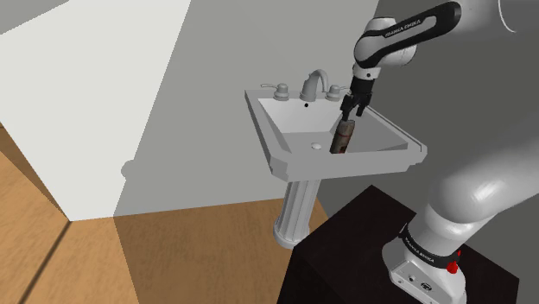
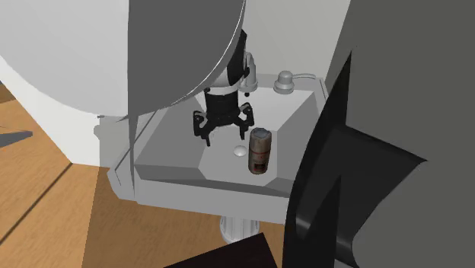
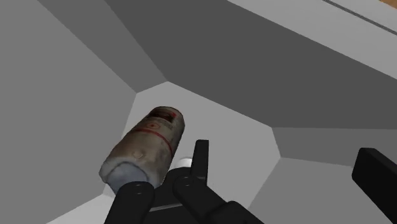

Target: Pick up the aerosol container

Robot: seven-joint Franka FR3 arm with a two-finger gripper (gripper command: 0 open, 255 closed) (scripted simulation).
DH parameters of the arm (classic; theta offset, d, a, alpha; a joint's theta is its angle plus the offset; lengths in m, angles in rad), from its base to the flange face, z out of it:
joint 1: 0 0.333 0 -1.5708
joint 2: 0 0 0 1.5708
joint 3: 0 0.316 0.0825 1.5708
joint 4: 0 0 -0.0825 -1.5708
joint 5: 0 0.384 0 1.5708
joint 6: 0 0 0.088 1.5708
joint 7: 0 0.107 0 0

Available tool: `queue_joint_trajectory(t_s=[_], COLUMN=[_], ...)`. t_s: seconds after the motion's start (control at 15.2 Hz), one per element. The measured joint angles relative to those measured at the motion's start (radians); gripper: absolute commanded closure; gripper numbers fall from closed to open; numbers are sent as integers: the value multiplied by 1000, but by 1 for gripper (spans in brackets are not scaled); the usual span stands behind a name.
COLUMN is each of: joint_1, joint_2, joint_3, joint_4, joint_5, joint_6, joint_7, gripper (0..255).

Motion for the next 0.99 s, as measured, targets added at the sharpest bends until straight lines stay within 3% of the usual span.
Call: queue_joint_trajectory(t_s=[0.79,0.99], joint_1=[-84,-92], joint_2=[386,427], joint_3=[-100,-102], joint_4=[249,258], joint_5=[38,48], joint_6=[148,180], joint_7=[-144,-154], gripper=[0,0])
